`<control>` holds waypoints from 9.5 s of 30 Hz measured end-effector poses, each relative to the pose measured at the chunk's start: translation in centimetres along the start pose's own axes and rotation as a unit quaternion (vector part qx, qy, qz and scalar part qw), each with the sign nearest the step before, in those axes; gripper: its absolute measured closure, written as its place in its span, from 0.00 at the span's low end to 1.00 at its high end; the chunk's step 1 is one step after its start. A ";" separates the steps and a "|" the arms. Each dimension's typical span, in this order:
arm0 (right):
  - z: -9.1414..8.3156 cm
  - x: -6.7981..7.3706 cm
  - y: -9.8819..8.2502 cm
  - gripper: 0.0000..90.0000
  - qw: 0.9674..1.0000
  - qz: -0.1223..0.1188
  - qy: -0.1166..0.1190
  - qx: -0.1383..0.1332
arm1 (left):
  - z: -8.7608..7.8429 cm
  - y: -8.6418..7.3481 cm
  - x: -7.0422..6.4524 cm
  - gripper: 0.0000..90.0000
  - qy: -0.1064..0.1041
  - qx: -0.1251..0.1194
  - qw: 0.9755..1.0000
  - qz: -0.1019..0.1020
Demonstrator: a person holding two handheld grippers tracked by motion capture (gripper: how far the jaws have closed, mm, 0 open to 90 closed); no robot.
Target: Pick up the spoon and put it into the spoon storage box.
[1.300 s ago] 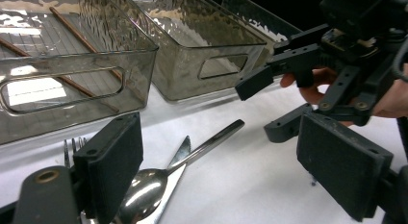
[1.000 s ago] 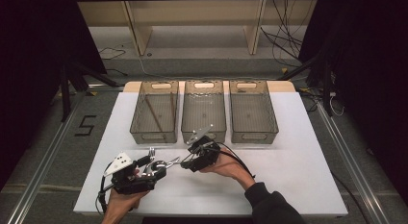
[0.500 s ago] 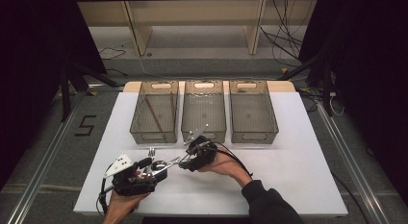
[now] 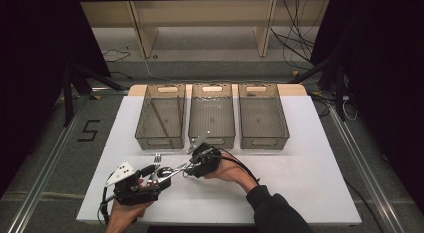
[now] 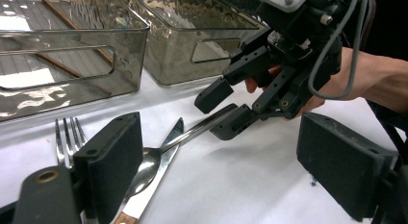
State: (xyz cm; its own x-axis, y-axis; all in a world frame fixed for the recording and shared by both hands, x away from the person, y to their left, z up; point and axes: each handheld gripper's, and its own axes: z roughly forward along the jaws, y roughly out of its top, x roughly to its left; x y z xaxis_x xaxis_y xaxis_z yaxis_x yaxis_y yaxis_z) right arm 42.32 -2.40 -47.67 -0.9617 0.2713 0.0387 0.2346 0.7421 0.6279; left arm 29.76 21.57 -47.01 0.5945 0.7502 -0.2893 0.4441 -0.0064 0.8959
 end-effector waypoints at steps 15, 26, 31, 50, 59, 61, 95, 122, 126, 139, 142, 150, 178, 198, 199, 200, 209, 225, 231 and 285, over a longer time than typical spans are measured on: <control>0.7 0.6 0.1 0.82 0.998 -0.053 -0.014 0.038 | -0.2 -0.1 0.2 0.18 0.001 -0.006 1.000 -0.008; 0.8 0.7 0.3 0.91 0.995 -0.086 -0.005 0.044 | -0.2 0.0 0.2 0.18 0.001 -0.008 1.000 -0.011; 0.7 0.9 0.3 0.92 0.995 -0.093 -0.004 0.046 | -0.2 0.0 0.3 0.18 0.002 -0.006 1.000 -0.010; 0.0 1.7 0.5 0.93 0.994 -0.106 0.001 0.042 | -0.2 0.0 0.3 0.18 0.004 -0.009 1.000 -0.013; -0.2 1.6 0.4 0.94 0.995 -0.093 0.002 0.038 | -0.2 0.0 0.4 0.18 0.007 -0.009 1.000 -0.015; -0.3 1.5 0.5 0.94 0.995 -0.091 0.003 0.035 | -0.2 0.0 0.5 0.18 0.010 -0.008 1.000 -0.017; -1.7 0.9 0.5 0.94 0.999 -0.049 0.003 0.004 | -0.2 -0.1 1.1 0.19 0.035 0.001 0.998 -0.044; -7.7 -1.7 1.8 0.94 0.995 0.024 -0.039 -0.087 | -0.3 -0.2 1.3 0.19 0.036 -0.001 0.998 -0.053; -9.2 -3.0 2.3 0.94 0.992 0.050 -0.062 -0.098 | -0.2 -0.2 1.3 0.19 0.035 -0.001 0.998 -0.053; -10.3 -8.1 1.9 0.94 0.972 0.155 -0.144 -0.099 | -0.2 -0.2 1.3 0.19 0.035 -0.002 0.998 -0.055; -10.2 -8.8 1.8 0.94 0.969 0.167 -0.156 -0.095 | -0.2 -0.2 1.3 0.19 0.035 -0.002 0.998 -0.055; -10.2 -10.0 2.2 0.94 0.961 0.188 -0.177 -0.096 | -0.2 -0.2 1.3 0.19 0.035 -0.002 0.998 -0.055; -9.1 -12.1 2.9 0.94 0.951 0.222 -0.200 -0.077 | -0.3 -0.2 1.3 0.19 0.034 -0.001 0.998 -0.052; -9.3 -12.0 3.7 0.49 0.957 0.224 -0.168 -0.078 | -0.2 -0.2 1.3 0.19 0.034 -0.002 0.998 -0.053; -9.5 -11.9 3.7 0.47 0.957 0.223 -0.167 -0.080 | -0.3 -0.2 1.3 0.19 0.034 -0.001 0.998 -0.053; -9.7 -11.8 3.7 0.46 0.957 0.224 -0.165 -0.083 | -0.2 -0.2 1.2 0.19 0.035 -0.003 0.998 -0.055; -11.3 -10.3 3.3 0.36 0.960 0.214 -0.149 -0.103 | -0.3 -0.2 1.5 0.19 0.037 -0.001 0.998 -0.055; -14.1 -4.0 0.7 0.30 0.967 0.167 -0.119 -0.148 | -0.9 0.3 1.9 0.19 0.052 0.002 0.997 -0.058; -14.6 -1.9 -1.1 0.30 0.969 0.156 -0.111 -0.158 | -1.1 0.6 2.1 0.19 0.063 0.025 0.996 -0.065; -15.1 3.4 -14.1 0.24 0.946 0.211 -0.120 -0.215 | -0.2 0.7 1.3 0.28 0.135 0.227 0.964 -0.034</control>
State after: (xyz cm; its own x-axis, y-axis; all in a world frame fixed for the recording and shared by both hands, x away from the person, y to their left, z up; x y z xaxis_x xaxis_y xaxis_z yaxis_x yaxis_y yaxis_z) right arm 33.57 -21.15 -44.67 -0.7242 0.6565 0.2110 0.4613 0.2337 0.8559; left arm 30.68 22.72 -46.69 0.3855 0.9031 -0.1891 0.7599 -0.1945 0.6202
